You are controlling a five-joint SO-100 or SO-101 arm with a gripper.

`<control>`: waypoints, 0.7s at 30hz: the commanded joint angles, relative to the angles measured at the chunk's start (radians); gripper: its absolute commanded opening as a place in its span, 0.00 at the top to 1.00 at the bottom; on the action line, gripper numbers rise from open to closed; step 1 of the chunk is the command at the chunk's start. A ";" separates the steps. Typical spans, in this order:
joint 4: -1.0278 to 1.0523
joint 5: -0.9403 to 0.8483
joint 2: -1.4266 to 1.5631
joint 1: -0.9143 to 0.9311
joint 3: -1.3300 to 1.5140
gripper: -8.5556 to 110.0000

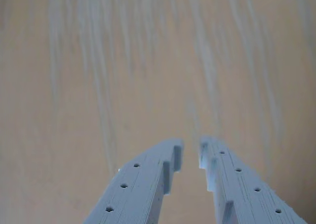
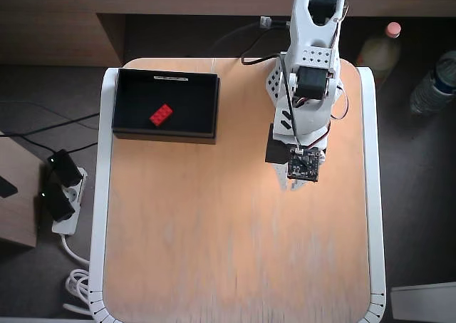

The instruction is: Grasp a lego block and put it in the bin.

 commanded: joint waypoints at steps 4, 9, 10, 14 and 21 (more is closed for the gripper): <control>0.000 -0.005 0.071 -0.029 0.078 0.93; 0.000 -0.005 0.127 -0.029 0.164 0.93; 0.000 -0.006 0.138 -0.029 0.181 0.93; 0.000 -0.017 0.149 -0.028 0.235 0.93; 0.000 -0.046 0.178 -0.026 0.345 0.93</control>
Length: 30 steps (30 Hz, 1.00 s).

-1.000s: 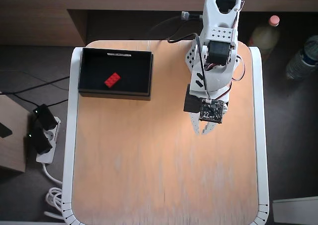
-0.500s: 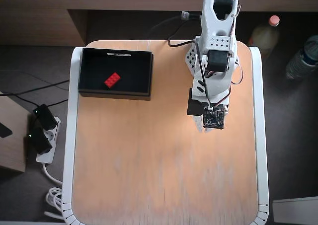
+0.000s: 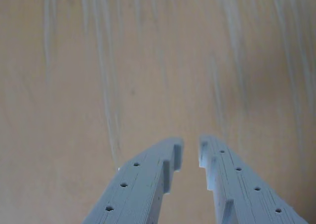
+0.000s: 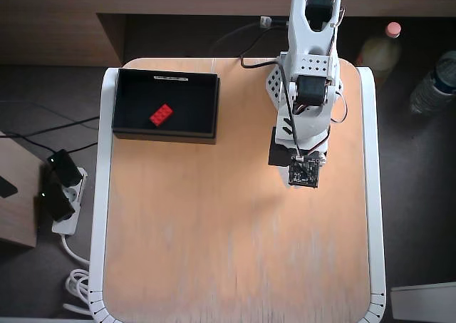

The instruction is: Grasp a lego block and put it in the bin.

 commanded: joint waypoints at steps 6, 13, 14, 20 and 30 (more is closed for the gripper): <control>0.003 -0.080 0.091 -0.008 0.156 0.93; 0.023 -0.135 0.091 -0.008 0.156 0.93; 0.025 -0.137 0.091 -0.008 0.156 0.93; 0.032 -0.138 0.091 -0.009 0.158 0.92; 0.032 -0.138 0.091 -0.011 0.158 0.92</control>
